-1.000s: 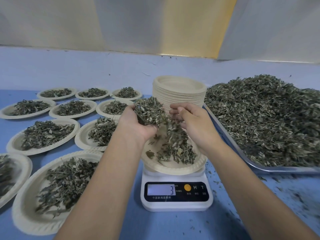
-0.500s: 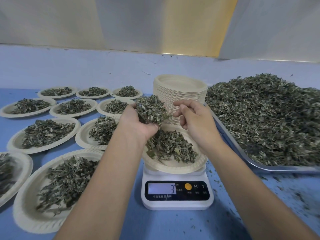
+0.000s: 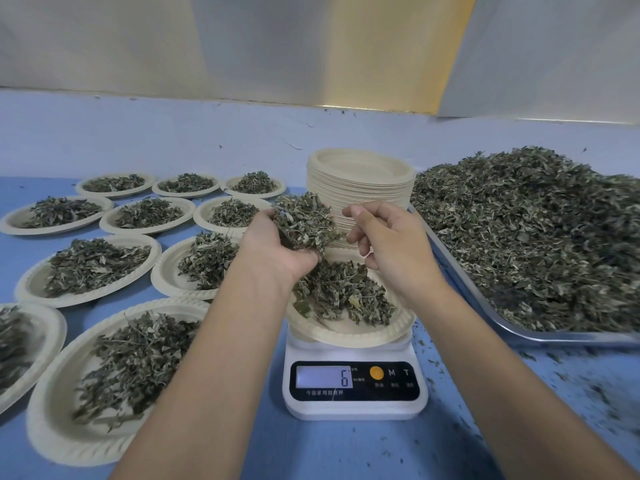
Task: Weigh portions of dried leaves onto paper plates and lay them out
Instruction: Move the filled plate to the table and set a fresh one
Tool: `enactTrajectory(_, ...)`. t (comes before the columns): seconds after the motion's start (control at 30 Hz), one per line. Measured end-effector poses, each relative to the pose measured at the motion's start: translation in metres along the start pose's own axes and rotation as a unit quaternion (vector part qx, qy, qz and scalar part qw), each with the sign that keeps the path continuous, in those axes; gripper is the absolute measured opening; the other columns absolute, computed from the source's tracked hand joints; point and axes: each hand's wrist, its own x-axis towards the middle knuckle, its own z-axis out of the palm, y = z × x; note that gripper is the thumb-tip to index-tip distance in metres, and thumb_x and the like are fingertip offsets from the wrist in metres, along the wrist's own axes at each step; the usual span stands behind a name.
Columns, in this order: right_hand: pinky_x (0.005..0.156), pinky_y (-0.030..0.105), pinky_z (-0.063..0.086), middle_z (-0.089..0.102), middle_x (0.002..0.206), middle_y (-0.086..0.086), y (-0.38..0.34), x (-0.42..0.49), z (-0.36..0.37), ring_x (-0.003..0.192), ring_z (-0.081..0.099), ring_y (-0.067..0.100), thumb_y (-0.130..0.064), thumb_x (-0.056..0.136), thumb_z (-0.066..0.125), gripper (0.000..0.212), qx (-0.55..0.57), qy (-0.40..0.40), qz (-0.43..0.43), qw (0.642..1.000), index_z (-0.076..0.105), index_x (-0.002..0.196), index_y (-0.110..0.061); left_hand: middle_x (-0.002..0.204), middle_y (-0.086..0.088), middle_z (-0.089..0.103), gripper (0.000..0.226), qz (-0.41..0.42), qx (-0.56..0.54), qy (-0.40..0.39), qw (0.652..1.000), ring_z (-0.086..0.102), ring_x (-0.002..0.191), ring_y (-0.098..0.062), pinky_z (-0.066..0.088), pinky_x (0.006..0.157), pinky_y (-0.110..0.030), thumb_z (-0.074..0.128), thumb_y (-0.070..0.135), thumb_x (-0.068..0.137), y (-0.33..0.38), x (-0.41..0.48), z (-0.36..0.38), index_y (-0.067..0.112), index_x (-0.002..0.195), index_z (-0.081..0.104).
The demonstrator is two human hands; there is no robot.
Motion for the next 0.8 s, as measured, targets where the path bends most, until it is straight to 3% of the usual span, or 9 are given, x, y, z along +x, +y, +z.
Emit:
enactTrajectory(0.2,0.050,0.021,0.030,0.032,0.055,0.005,0.0013,-0.0024,-0.0011,0.047,0.029,0.010,-0.039,0.092,0.058,0.030,-0.046,0.018,-0.024,0.998,0.068,0.070,-0.020,0.057,-0.015,0.067,0.033,-0.004,0.000,0.006,1.000,0.063,0.067,-0.025,0.048,0.054,-0.035,0.036,0.017,0.098,-0.0005,-0.0011,0.0008,0.002,0.082,0.060)
enactTrajectory(0.3,0.050,0.017,0.042,0.049,0.051,0.000,-0.0018,-0.0032,-0.0009,0.046,0.046,0.007,-0.037,0.094,0.055,0.034,-0.015,-0.002,-0.006,1.000,0.068,0.074,-0.013,0.053,-0.015,0.065,0.034,-0.006,0.002,0.010,1.000,0.062,0.065,-0.025,0.047,0.054,-0.036,0.036,0.016,0.098,-0.0014,-0.0026,0.0019,0.002,0.079,0.059)
enactTrajectory(0.43,0.060,0.011,0.049,0.067,0.073,-0.002,-0.0015,-0.0030,0.0015,0.067,0.063,0.001,-0.027,0.095,0.055,0.027,0.021,-0.014,-0.003,1.000,0.069,0.082,-0.008,0.052,-0.014,0.065,0.034,-0.011,0.000,0.008,1.000,0.062,0.058,-0.023,0.047,0.047,-0.031,0.035,0.019,0.099,-0.0012,-0.0023,0.0009,0.003,0.079,0.058)
enactTrajectory(0.5,0.062,0.010,0.048,0.069,0.088,-0.001,-0.0008,-0.0034,0.0019,0.079,0.063,0.000,-0.025,0.094,0.058,0.019,0.004,-0.010,-0.013,1.000,0.069,0.087,-0.011,0.051,-0.013,0.065,0.035,-0.010,0.002,0.009,1.000,0.062,0.051,-0.022,0.048,0.044,-0.029,0.035,0.019,0.100,-0.0011,-0.0030,0.0004,0.004,0.078,0.058)
enactTrajectory(0.57,0.061,0.009,0.048,0.067,0.094,-0.002,-0.0023,-0.0042,0.0013,0.079,0.061,-0.004,-0.023,0.091,0.062,0.010,0.013,-0.016,-0.022,1.000,0.067,0.094,-0.015,0.050,-0.013,0.064,0.035,-0.010,0.006,0.009,1.000,0.063,0.044,-0.023,0.048,0.040,-0.027,0.035,0.019,0.100,-0.0018,-0.0046,0.0013,0.003,0.078,0.058)
enactTrajectory(0.7,0.073,0.016,0.053,0.069,0.103,-0.001,-0.0053,-0.0053,0.0028,0.086,0.065,0.009,-0.019,0.086,0.069,0.021,-0.031,-0.043,-0.054,0.997,0.067,0.107,-0.019,0.047,-0.012,0.063,0.035,-0.010,0.014,0.022,1.000,0.061,0.036,-0.023,0.047,0.034,-0.024,0.037,0.020,0.099,-0.0039,-0.0048,0.0022,0.003,0.075,0.057)
enactTrajectory(0.8,0.063,0.012,0.049,0.069,0.101,-0.002,-0.0061,-0.0079,0.0064,0.077,0.059,0.003,-0.012,0.083,0.072,0.023,-0.031,-0.061,-0.073,0.995,0.068,0.105,-0.017,0.049,-0.010,0.064,0.034,-0.014,0.035,0.025,0.999,0.062,0.041,-0.020,0.051,0.038,-0.024,0.038,0.021,0.098,-0.0049,0.0000,0.0008,0.005,0.077,0.059)
